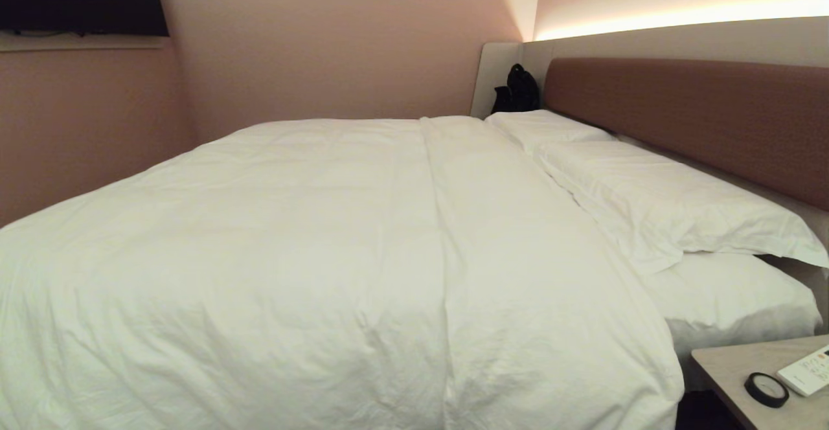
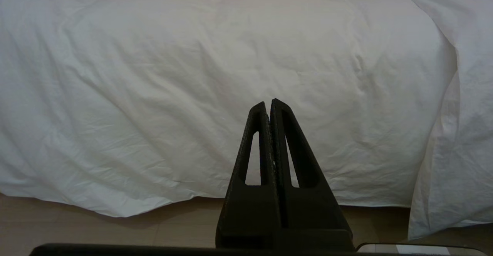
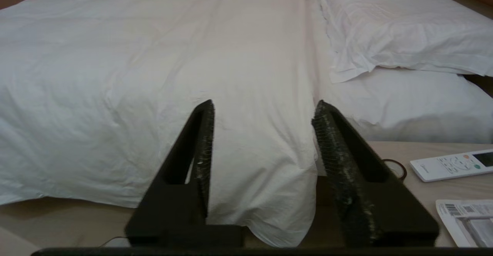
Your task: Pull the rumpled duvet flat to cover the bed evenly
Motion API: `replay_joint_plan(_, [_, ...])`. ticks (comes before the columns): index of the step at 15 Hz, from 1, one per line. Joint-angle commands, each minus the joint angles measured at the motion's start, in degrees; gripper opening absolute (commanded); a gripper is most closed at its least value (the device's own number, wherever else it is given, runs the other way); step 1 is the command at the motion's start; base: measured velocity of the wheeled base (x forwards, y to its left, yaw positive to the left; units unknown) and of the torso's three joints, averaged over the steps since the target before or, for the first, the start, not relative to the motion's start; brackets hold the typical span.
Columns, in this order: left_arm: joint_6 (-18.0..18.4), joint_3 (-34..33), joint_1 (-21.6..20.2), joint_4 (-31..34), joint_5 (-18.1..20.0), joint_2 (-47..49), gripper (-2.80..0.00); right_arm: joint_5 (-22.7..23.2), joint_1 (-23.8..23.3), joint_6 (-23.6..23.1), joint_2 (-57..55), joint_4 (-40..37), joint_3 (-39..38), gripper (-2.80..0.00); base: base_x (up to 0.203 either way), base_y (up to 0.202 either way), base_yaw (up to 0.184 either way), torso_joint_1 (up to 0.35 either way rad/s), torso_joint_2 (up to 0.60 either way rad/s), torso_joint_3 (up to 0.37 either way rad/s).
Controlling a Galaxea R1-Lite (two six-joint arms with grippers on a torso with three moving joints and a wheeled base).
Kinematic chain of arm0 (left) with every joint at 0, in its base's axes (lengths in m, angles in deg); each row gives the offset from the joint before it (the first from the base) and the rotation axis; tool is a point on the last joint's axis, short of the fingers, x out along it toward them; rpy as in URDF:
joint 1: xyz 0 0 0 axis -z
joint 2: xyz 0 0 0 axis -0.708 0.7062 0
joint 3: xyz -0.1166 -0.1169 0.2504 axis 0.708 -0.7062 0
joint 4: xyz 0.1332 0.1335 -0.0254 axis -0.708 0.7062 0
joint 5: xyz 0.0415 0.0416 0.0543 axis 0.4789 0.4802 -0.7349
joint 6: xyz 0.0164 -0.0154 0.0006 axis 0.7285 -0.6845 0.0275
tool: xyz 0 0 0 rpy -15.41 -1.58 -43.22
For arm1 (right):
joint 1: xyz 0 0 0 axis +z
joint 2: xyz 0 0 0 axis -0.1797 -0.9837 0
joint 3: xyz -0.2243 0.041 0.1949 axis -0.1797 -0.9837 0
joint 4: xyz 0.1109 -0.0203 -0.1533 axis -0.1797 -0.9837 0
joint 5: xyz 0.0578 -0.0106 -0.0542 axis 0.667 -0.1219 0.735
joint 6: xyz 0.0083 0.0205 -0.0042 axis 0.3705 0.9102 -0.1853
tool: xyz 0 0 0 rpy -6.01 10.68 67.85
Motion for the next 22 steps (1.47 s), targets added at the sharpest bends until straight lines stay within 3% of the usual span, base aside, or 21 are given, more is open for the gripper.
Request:
replay_joint_plan(1, [0.0, 0.0, 0.0, 0.1, 0.0, 0.1, -2.80, -6.7, 3.0, 0.4, 0.6, -1.5, 0.4, -2.80, 0.000, 0.000, 0.000, 0.000, 0.00, 0.000])
replay_joint_plan(8, [0.0, 0.0, 0.0, 0.0, 0.0, 0.1, -2.80, -7.0, 2.7, 0.7, 3.2, -2.4, 2.0, -2.80, 0.000, 0.000, 0.000, 0.000, 0.00, 0.000])
replay_joint_plan(15, [0.0, 0.0, 0.0, 0.0, 0.1, 0.1, -2.80, -6.7, 1.3, 0.4, 12.9, -2.0, -3.5, -2.80, 0.000, 0.000, 0.000, 0.000, 0.00, 0.000])
replay_joint_plan(19, [0.0, 0.0, 0.0, 0.0, 0.1, 0.1, -2.80, -10.7, 1.2, -0.1, 15.7, -1.8, -5.2, -2.80, 0.000, 0.000, 0.000, 0.000, 0.00, 0.000])
replay_joint_plan(22, [0.0, 0.0, 0.0, 0.0, 0.0, 0.1, -2.80, -10.7, 1.2, -0.2, 15.7, 0.6, -8.9, -2.80, 0.000, 0.000, 0.000, 0.000, 0.00, 0.000])
